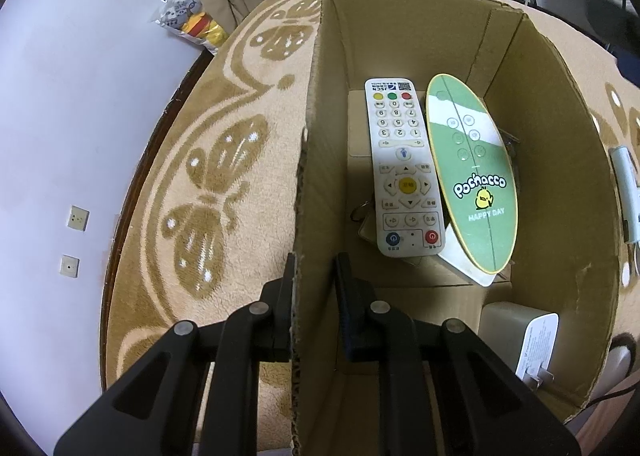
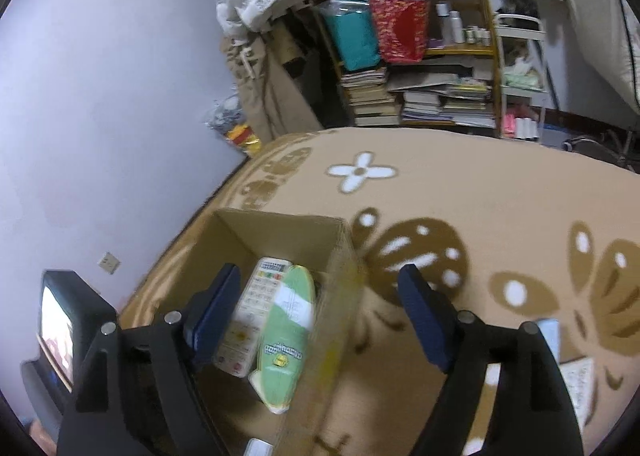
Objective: Organize rigid objects
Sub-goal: 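Carry the green Pochacco board into the box and release it with the right gripper, then move the right gripper to the light-blue corded device and grasp it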
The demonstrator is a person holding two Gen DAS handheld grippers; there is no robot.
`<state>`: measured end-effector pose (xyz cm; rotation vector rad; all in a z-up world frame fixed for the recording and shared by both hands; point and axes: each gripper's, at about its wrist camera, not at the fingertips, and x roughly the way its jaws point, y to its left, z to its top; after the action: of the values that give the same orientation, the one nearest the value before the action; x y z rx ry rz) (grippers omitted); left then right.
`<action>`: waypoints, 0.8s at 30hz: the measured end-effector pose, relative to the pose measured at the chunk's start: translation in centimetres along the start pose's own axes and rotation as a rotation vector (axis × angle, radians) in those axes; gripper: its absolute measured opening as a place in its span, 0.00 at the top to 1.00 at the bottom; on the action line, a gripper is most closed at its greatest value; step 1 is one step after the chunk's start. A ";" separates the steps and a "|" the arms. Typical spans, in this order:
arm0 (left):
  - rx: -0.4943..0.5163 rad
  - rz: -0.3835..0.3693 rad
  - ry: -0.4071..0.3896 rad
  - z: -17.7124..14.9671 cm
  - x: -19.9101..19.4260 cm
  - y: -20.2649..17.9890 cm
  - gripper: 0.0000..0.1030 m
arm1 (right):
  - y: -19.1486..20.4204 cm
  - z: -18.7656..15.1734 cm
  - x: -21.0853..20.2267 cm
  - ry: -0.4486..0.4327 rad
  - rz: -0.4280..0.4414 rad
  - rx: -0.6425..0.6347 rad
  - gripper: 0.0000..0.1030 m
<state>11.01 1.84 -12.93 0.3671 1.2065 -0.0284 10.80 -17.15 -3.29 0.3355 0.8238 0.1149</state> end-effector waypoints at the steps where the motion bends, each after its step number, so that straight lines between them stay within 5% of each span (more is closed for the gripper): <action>1: 0.000 0.001 0.000 0.0 0.0 0.0 0.84 | -0.5 -0.2 -0.1 0.002 -0.018 0.006 0.17; 15: -0.011 -0.013 0.003 0.1 0.0 0.3 0.83 | -8.1 -4.0 1.7 0.150 -0.197 0.128 0.17; 24: -0.005 -0.008 0.003 0.1 0.0 0.4 0.83 | -11.1 -5.2 1.5 0.160 -0.294 0.163 0.17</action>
<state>11.22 2.15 -12.80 0.3578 1.2110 -0.0316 7.72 -25.94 -11.35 0.3579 1.0348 -0.2038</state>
